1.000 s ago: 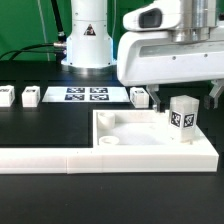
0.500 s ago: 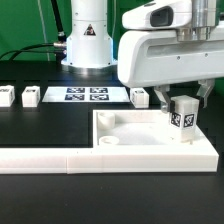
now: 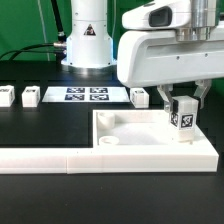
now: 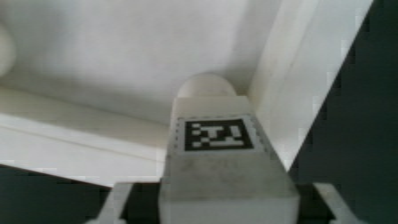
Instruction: Assemble square table
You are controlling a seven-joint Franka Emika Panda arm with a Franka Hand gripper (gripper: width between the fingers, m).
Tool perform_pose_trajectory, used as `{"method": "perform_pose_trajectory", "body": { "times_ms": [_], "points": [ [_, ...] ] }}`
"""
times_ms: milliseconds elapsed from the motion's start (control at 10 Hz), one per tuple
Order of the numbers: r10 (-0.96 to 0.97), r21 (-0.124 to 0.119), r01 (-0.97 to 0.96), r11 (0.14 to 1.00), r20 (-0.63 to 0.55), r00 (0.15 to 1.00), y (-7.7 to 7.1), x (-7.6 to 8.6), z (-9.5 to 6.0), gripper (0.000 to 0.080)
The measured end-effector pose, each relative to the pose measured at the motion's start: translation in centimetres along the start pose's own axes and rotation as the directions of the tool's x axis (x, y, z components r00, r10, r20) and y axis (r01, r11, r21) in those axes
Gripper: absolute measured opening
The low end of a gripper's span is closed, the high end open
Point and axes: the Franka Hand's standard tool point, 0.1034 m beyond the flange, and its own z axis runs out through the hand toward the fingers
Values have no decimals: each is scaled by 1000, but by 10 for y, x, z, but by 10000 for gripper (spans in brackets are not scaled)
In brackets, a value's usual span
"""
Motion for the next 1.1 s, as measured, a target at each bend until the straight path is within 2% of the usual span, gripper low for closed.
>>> {"method": "perform_pose_trajectory", "body": {
  "times_ms": [100,400,600,800,900,1100],
  "points": [
    [159,9,-159,987,-3,987,-2,-1,0,290],
    [457,9,-457,889,-7,889,0,-1,1,291],
    [637,9,-637,771,-7,771,0,-1,1,291],
    [787,8,-787,617,-4,617,1,-2,1,291],
    [849,13,-849,528,3,528,1,-2,1,291],
    [912,17,-912,409,12,409,2,-2,1,291]
  ]
}}
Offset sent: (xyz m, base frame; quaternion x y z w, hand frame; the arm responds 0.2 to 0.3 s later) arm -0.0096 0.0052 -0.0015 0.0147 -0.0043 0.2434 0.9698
